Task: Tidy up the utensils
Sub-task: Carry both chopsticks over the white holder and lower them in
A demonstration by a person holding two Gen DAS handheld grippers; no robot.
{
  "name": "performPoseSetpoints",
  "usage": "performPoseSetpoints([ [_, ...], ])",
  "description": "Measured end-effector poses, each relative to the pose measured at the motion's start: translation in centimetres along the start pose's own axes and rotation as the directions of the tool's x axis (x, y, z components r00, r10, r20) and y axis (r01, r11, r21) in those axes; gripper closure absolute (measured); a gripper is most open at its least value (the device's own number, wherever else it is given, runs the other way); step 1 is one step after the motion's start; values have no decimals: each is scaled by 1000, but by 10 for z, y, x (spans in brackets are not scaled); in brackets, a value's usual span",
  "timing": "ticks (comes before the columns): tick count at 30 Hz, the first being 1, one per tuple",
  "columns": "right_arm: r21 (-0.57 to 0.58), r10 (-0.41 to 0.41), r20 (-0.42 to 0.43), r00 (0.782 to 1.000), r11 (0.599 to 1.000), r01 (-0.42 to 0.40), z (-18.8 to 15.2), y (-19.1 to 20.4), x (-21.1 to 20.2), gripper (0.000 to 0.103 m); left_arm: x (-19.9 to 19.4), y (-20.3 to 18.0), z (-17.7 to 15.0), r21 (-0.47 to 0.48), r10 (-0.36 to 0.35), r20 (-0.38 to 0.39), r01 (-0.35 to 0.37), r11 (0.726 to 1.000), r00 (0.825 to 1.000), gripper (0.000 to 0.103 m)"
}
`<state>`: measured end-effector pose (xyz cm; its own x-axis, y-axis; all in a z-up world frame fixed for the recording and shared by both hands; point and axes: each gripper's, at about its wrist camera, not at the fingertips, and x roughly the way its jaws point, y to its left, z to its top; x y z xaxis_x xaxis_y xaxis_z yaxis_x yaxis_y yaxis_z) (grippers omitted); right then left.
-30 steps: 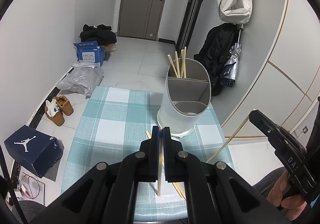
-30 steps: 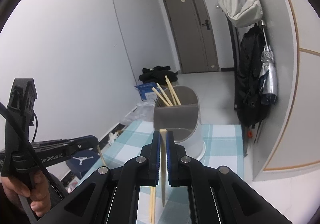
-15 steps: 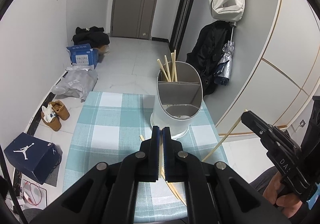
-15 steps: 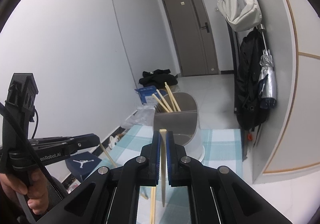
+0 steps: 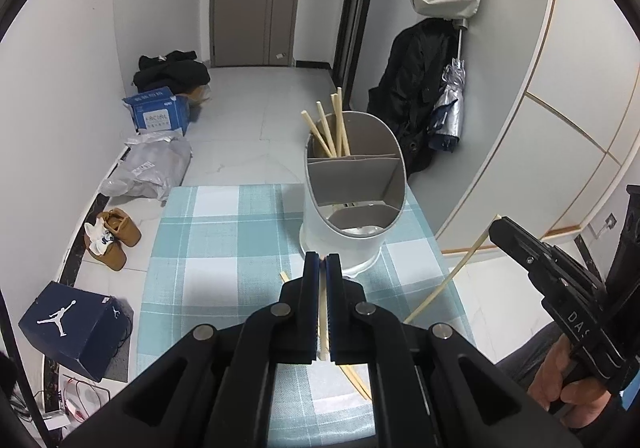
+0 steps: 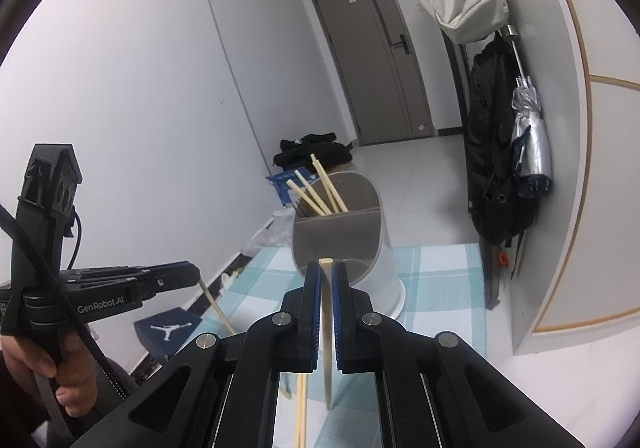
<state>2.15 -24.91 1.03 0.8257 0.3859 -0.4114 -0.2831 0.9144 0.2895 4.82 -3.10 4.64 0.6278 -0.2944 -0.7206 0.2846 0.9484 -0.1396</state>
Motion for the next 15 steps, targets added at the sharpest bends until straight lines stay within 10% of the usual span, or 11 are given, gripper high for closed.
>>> performPoseSetpoints([
  [15,-9,-17,63,998,1000,17,37,-8,-17,98,-52,-44,57,109,-93,83,84,991,992,103],
])
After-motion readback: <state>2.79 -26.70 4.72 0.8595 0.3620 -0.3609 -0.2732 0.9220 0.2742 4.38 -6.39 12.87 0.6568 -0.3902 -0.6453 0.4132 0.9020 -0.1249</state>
